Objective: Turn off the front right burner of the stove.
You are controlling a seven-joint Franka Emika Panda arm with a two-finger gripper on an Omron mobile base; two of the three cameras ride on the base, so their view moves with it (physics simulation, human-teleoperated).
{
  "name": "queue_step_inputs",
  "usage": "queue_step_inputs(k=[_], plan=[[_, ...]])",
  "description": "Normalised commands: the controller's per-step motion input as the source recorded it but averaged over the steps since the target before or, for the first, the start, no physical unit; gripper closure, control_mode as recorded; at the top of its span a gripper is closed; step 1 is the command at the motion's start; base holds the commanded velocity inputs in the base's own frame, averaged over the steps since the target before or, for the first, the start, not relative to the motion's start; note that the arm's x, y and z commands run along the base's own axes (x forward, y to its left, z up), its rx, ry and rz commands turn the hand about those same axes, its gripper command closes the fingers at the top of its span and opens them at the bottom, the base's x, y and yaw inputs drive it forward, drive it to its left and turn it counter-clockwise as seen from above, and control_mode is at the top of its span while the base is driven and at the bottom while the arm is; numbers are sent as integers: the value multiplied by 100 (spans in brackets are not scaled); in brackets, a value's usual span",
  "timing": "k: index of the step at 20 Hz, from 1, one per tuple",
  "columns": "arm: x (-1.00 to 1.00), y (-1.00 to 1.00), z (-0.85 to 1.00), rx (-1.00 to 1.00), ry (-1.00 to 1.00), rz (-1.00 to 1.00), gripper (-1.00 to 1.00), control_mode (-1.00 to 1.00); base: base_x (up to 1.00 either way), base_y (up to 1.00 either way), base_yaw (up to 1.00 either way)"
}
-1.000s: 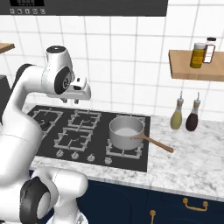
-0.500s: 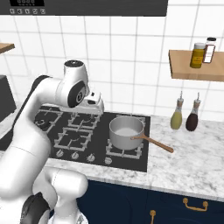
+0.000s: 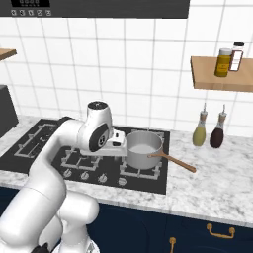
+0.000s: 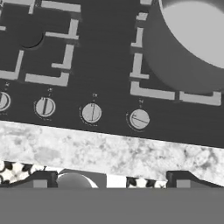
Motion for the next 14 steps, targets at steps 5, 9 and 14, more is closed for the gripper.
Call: queue_step_inputs(k=[5, 9, 14], plan=[[-6, 0, -69, -6, 2, 9, -100, -100, 0, 0, 0], [12, 0, -58, -2, 1, 11, -100, -100, 0, 0, 0], [31, -15, -40, -2, 5, 13, -100, -100, 0, 0, 0]])
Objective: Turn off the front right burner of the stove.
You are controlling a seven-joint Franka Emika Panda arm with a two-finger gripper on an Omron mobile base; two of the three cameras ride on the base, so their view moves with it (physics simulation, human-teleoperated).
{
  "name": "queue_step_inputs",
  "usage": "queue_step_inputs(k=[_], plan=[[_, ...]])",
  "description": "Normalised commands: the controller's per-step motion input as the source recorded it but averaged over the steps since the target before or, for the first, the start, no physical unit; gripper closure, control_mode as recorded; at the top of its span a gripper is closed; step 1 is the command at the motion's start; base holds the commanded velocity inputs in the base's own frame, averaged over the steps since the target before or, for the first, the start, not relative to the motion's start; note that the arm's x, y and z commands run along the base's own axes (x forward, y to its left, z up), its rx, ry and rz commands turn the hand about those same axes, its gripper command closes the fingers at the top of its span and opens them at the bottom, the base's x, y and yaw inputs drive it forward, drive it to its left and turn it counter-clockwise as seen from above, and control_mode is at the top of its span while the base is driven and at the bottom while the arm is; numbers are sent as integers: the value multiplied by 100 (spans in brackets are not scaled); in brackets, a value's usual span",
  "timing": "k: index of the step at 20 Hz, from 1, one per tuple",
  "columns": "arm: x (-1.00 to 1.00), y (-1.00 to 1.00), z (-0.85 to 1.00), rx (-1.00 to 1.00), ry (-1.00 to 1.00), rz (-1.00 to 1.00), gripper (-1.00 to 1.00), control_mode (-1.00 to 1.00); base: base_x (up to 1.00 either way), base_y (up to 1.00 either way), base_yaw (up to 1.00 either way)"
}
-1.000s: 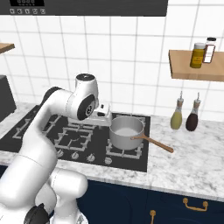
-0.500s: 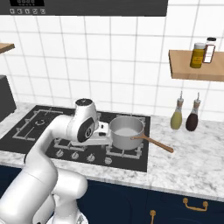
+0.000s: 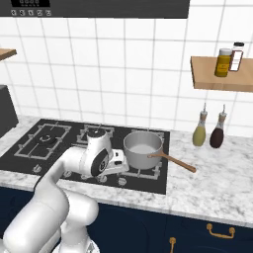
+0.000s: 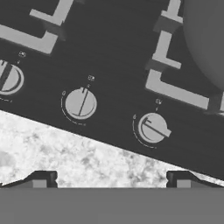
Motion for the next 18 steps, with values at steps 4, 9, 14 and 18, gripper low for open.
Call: queue_step_inputs(k=[4, 9, 14, 18], plan=[[25, -33, -20, 0, 6, 8, -100, -100, 0, 0, 0], [20, -10, -21, 0, 9, 1, -100, -100, 0, 0, 0], [25, -2, -15, 0, 4, 0, -100, -100, 0, 0, 0], [19, -16, -22, 0, 0, 0, -100, -100, 0, 0, 0]])
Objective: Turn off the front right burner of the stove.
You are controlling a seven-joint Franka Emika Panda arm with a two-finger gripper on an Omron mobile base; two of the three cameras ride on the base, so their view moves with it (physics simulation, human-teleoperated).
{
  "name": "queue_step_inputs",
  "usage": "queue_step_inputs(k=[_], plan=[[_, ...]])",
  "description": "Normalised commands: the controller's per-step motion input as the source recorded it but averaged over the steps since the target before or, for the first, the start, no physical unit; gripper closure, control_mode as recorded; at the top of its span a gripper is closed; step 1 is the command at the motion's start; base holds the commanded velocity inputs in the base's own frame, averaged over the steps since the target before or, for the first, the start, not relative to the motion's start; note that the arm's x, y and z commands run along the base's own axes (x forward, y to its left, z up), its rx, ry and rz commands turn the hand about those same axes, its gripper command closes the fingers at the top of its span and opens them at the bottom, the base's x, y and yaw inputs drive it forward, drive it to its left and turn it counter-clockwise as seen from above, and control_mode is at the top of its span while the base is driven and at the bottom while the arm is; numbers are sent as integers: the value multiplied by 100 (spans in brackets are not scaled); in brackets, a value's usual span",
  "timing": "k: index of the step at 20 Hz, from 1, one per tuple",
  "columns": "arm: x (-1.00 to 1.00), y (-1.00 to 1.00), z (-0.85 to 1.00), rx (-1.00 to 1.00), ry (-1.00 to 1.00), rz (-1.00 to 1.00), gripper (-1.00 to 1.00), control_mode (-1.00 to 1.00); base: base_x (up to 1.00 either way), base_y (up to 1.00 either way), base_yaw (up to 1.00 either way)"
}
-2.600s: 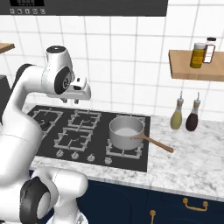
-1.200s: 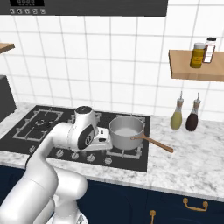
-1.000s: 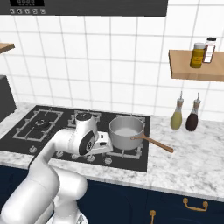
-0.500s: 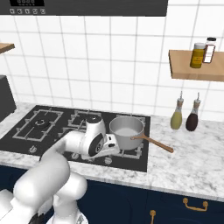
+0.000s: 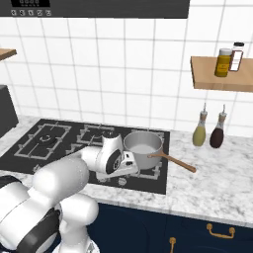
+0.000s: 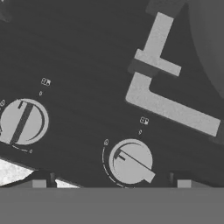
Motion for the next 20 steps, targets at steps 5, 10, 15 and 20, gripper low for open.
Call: queue_step_inputs(k=[5, 10, 15, 20], plan=[[2, -11, -15, 0, 0, 0, -100, -100, 0, 0, 0], [0, 0, -11, 1, 2, 0, -100, -100, 0, 0, 0], [2, 0, -18, 0, 0, 0, -100, -100, 0, 0, 0], [13, 0, -10, 0, 0, 0, -100, -100, 0, 0, 0]])
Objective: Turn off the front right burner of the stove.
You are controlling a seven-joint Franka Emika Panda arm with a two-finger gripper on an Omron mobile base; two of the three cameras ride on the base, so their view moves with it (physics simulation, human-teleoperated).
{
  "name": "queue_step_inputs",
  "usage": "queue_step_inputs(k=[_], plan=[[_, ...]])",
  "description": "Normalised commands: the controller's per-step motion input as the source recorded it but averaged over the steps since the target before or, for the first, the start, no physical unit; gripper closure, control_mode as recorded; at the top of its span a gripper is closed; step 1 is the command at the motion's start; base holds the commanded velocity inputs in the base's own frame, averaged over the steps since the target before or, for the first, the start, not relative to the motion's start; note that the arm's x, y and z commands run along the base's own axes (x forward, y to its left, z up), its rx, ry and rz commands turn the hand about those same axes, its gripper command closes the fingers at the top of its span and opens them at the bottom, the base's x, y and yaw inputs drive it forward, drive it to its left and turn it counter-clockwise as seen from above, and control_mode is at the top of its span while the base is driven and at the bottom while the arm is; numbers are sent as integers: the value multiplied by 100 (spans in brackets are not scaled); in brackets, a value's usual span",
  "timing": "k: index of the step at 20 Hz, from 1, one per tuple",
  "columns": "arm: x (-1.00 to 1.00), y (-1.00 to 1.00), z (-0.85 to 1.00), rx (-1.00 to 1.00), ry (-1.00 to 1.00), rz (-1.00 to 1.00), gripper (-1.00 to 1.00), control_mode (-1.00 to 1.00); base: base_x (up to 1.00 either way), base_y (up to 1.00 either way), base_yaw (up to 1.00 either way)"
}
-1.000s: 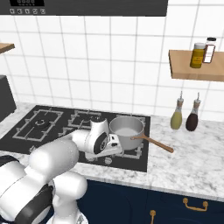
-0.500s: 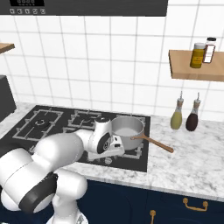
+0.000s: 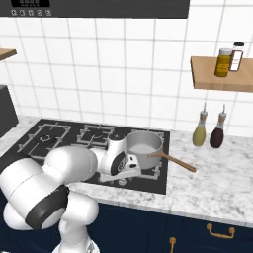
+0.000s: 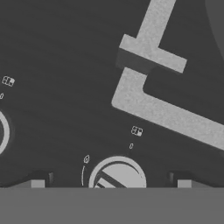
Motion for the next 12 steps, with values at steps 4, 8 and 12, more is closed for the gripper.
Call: queue_step_inputs(k=[4, 8, 12], plan=[[19, 0, -8, 0, 0, 0, 100, -100, 0, 0, 0], [-3, 0, 0, 0, 0, 0, 100, -100, 0, 0, 0], [-42, -9, 0, 2, -7, -9, 100, -100, 0, 0, 0]])
